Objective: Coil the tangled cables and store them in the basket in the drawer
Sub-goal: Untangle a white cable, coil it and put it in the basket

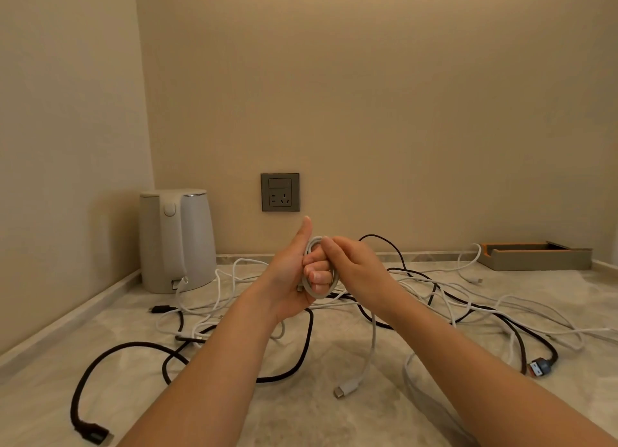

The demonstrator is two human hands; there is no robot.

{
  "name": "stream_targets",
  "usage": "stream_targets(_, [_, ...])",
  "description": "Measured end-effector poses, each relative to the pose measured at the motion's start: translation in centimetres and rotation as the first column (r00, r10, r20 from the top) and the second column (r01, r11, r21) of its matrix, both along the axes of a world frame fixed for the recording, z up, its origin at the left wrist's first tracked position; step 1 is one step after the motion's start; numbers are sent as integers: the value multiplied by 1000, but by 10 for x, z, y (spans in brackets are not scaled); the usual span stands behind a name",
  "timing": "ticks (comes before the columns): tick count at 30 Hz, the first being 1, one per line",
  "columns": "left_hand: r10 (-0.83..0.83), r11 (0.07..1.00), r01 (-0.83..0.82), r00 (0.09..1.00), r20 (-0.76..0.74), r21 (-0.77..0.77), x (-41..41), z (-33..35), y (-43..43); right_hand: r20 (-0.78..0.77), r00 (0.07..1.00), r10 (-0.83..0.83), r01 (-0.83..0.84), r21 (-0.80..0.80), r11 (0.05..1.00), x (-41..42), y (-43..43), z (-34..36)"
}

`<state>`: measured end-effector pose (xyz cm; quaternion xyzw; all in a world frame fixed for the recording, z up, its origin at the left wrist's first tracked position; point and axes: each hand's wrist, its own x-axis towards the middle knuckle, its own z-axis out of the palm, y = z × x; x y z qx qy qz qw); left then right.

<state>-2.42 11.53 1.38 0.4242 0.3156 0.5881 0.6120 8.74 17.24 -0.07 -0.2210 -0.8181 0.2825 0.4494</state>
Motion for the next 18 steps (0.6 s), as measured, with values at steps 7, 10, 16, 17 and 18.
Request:
stream_targets(7, [113,994,-113,993,14,10,5,3,0,-124,991,-42,51,67,996,0,-5,3])
stream_targets(10, [328,943,-323,943,-58,77,11,2,4,-159,983,-97,115,107,988,0,-6,3])
stream_targets(16, [696,703,-601,691,-194,381,22,-6,9,-290,928,-232,277,122,953,-5,-5,-3])
stream_targets(17, [724,675,-601,653,-224,428,24,-7,9,-318,912,-260,305,100,947,-5,-4,-4])
stream_targets(18, [739,660,-593,623,-256,461,27,-9,10,-347,894,-284,328,77,941,-5,-3,-3])
